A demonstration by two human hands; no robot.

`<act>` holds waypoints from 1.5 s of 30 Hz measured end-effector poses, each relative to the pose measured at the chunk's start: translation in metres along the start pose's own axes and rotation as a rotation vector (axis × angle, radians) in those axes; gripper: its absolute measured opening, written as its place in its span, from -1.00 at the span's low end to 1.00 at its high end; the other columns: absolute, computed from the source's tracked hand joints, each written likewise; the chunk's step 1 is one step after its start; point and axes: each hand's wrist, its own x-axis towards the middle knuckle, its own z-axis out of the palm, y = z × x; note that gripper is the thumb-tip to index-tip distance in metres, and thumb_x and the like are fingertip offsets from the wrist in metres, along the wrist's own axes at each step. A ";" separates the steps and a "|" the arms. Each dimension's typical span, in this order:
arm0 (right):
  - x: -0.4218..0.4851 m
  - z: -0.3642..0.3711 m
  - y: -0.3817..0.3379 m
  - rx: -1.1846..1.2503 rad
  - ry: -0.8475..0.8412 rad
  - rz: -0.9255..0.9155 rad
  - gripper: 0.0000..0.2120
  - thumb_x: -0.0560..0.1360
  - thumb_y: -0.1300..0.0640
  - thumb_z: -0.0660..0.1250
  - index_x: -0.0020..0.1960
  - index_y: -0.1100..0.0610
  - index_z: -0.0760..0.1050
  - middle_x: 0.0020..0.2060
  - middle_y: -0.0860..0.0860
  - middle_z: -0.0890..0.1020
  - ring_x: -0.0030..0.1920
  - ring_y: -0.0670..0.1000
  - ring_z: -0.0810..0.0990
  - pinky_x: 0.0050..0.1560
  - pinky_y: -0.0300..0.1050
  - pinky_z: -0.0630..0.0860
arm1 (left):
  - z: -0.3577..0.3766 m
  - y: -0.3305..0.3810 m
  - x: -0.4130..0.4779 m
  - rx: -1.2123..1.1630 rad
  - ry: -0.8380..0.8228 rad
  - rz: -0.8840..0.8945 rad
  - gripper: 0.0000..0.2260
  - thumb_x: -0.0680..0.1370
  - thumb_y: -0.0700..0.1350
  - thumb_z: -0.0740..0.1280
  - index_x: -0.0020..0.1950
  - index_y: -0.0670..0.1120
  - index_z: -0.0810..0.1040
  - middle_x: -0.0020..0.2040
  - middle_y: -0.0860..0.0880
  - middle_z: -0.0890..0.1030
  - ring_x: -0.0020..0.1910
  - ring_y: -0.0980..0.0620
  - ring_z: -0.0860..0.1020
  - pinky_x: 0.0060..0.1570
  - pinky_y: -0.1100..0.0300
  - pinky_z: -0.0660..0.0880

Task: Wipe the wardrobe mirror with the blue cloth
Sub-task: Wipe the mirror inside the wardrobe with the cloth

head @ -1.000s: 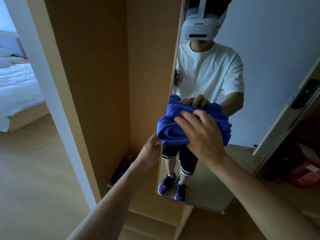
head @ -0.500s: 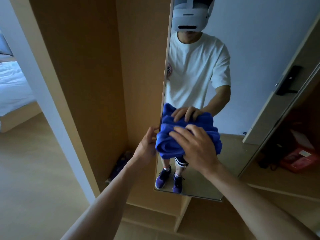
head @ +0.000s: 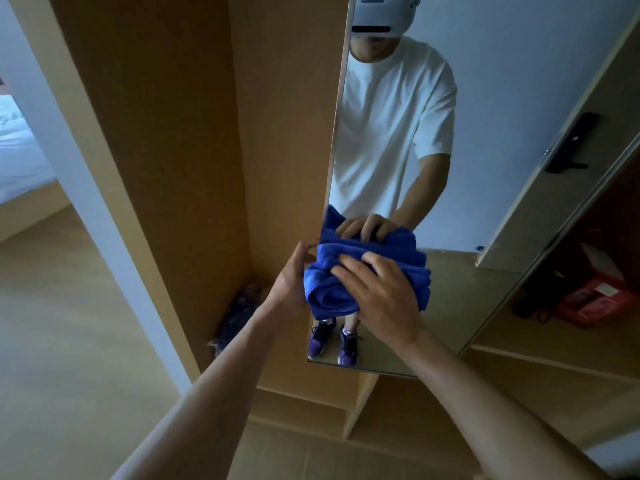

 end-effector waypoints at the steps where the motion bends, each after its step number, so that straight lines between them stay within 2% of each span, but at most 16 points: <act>1: -0.006 0.004 -0.004 0.005 -0.018 -0.003 -0.68 0.55 0.17 0.35 0.31 0.09 0.58 0.26 0.01 0.63 0.14 0.14 0.58 0.15 0.04 0.53 | -0.003 -0.002 0.002 0.020 0.009 0.002 -0.65 0.59 -0.44 0.31 0.34 -0.24 0.38 0.00 -0.03 0.56 -0.16 0.31 0.61 -0.14 0.44 0.49; 4: -0.010 0.006 -0.009 0.032 -0.064 -0.011 -0.71 0.58 0.18 0.29 0.27 0.09 0.61 0.22 0.01 0.65 0.11 0.13 0.61 0.10 0.02 0.55 | -0.009 -0.001 0.004 -0.056 -0.006 -0.113 -0.59 0.62 -0.45 0.18 0.44 -0.17 0.38 0.22 -0.25 0.52 -0.01 -0.07 0.57 0.04 -0.05 0.57; 8: 0.008 -0.017 -0.001 0.049 -0.063 0.006 -0.59 0.43 0.17 0.46 0.28 0.11 0.58 0.23 0.02 0.64 0.11 0.14 0.56 0.05 0.03 0.51 | -0.008 -0.008 0.000 -0.062 0.005 -0.079 -0.67 0.56 -0.36 0.35 0.29 -0.16 0.45 0.03 -0.11 0.59 -0.06 0.14 0.60 -0.11 0.33 0.53; 9: 0.018 -0.027 0.004 0.049 -0.015 0.022 -0.60 0.44 0.18 0.44 0.28 0.12 0.58 0.23 0.03 0.63 0.11 0.15 0.54 0.05 0.04 0.50 | -0.007 -0.008 0.000 -0.102 0.012 -0.089 -0.67 0.53 -0.33 0.37 0.25 -0.12 0.46 0.02 -0.10 0.61 -0.02 0.15 0.60 -0.05 0.30 0.53; 12: 0.051 -0.053 0.024 0.039 0.146 0.081 -0.65 0.49 0.22 0.38 0.27 0.11 0.58 0.25 0.01 0.63 0.08 0.16 0.52 0.02 0.06 0.46 | -0.007 -0.007 0.002 -0.184 -0.004 -0.169 -0.54 0.49 -0.33 0.26 0.31 0.05 0.48 0.23 -0.19 0.60 0.21 -0.17 0.57 0.32 -0.16 0.49; 15: 0.059 -0.059 0.032 0.006 0.159 0.056 -0.65 0.50 0.19 0.42 0.28 0.08 0.57 0.26 -0.03 0.62 0.11 0.13 0.51 0.04 0.04 0.42 | -0.005 -0.013 0.005 -0.117 -0.026 -0.203 -0.45 0.56 -0.43 0.17 0.34 0.15 0.45 0.30 -0.22 0.56 0.29 -0.26 0.53 0.37 -0.30 0.39; 18: 0.038 -0.041 0.021 -0.018 0.113 0.026 -0.62 0.48 0.15 0.43 0.30 0.09 0.57 0.25 -0.01 0.63 0.14 0.12 0.48 0.11 0.03 0.40 | -0.004 -0.018 0.006 -0.133 0.018 -0.182 -0.59 0.62 -0.41 0.19 0.28 0.03 0.53 0.25 -0.16 0.62 0.27 -0.16 0.57 0.37 -0.18 0.45; 21: 0.010 -0.013 0.005 0.013 0.000 0.032 -0.57 0.46 0.12 0.41 0.33 0.09 0.54 0.27 0.01 0.61 0.18 0.14 0.50 0.18 0.04 0.41 | -0.007 -0.018 0.006 -0.227 0.009 -0.168 -0.72 0.68 -0.31 0.15 0.22 -0.05 0.56 0.00 0.00 0.72 0.03 0.03 0.66 0.04 0.20 0.59; 25: -0.026 0.020 -0.017 0.029 -0.112 -0.020 -0.70 0.58 0.15 0.24 0.27 0.09 0.59 0.21 0.03 0.65 0.14 0.17 0.59 0.14 0.06 0.53 | -0.004 -0.022 0.013 -0.341 0.019 -0.283 -0.70 0.63 -0.18 0.14 0.28 -0.02 0.57 -0.07 0.04 0.72 -0.09 0.10 0.67 -0.20 0.28 0.59; 27: -0.033 0.028 -0.024 0.035 -0.193 -0.024 -0.65 0.54 0.10 0.19 0.24 0.08 0.61 0.20 0.03 0.66 0.13 0.17 0.62 0.14 0.06 0.54 | 0.000 -0.025 0.013 -0.341 0.032 -0.289 -0.72 0.63 -0.12 0.17 0.24 0.04 0.59 -0.08 0.09 0.73 -0.08 0.12 0.66 -0.15 0.30 0.59; 31: -0.029 0.024 -0.026 0.060 -0.229 -0.011 -0.67 0.49 0.17 0.29 0.24 0.10 0.59 0.20 0.03 0.65 0.13 0.17 0.60 0.08 0.04 0.51 | 0.005 -0.031 0.015 -0.281 0.048 -0.263 -0.73 0.68 -0.13 0.14 0.26 0.05 0.57 0.10 -0.08 0.67 0.08 -0.07 0.60 0.19 -0.05 0.54; 34: -0.013 0.006 -0.016 0.070 -0.114 0.036 -0.67 0.49 0.24 0.38 0.24 0.12 0.58 0.19 0.02 0.64 0.09 0.15 0.56 0.02 0.02 0.45 | 0.004 -0.043 0.013 -0.277 0.027 -0.227 -0.78 0.73 -0.14 0.12 0.23 0.00 0.54 0.03 0.02 0.69 0.04 0.07 0.63 0.09 0.17 0.57; 36: 0.005 -0.009 -0.003 0.075 -0.008 0.079 -0.65 0.46 0.21 0.34 0.24 0.12 0.58 0.21 0.02 0.63 0.08 0.13 0.51 0.01 0.00 0.39 | 0.003 -0.047 0.007 -0.278 0.000 -0.234 -0.77 0.75 -0.11 0.09 0.11 0.09 0.53 -0.02 0.21 0.67 0.01 0.24 0.62 -0.01 0.39 0.53; 39: 0.021 -0.023 0.013 0.073 0.091 0.087 -0.66 0.50 0.12 0.26 0.24 0.11 0.58 0.21 0.00 0.64 0.09 0.14 0.51 0.01 0.02 0.39 | 0.004 -0.049 0.003 -0.282 -0.023 -0.316 -0.74 0.73 0.15 0.05 0.11 0.30 0.54 0.16 0.19 0.63 0.17 0.11 0.61 0.16 0.19 0.51; 41: 0.016 -0.020 0.013 0.033 0.077 0.051 -0.70 0.53 0.16 0.34 0.25 0.11 0.58 0.22 0.01 0.64 0.10 0.15 0.53 0.02 0.04 0.42 | 0.002 -0.050 0.004 -0.293 -0.016 -0.344 -0.70 0.70 0.26 0.01 0.14 0.35 0.54 0.14 0.23 0.63 0.10 0.21 0.61 0.23 0.12 0.48; 45: -0.006 0.003 -0.002 0.014 0.039 0.053 -0.69 0.54 0.15 0.38 0.27 0.11 0.59 0.23 0.03 0.64 0.13 0.15 0.56 0.08 0.03 0.45 | -0.001 -0.047 0.001 -0.221 -0.054 -0.251 -0.61 0.69 0.29 -0.04 -0.08 0.59 0.54 -0.08 0.55 0.58 -0.04 0.56 0.53 -0.06 0.44 0.46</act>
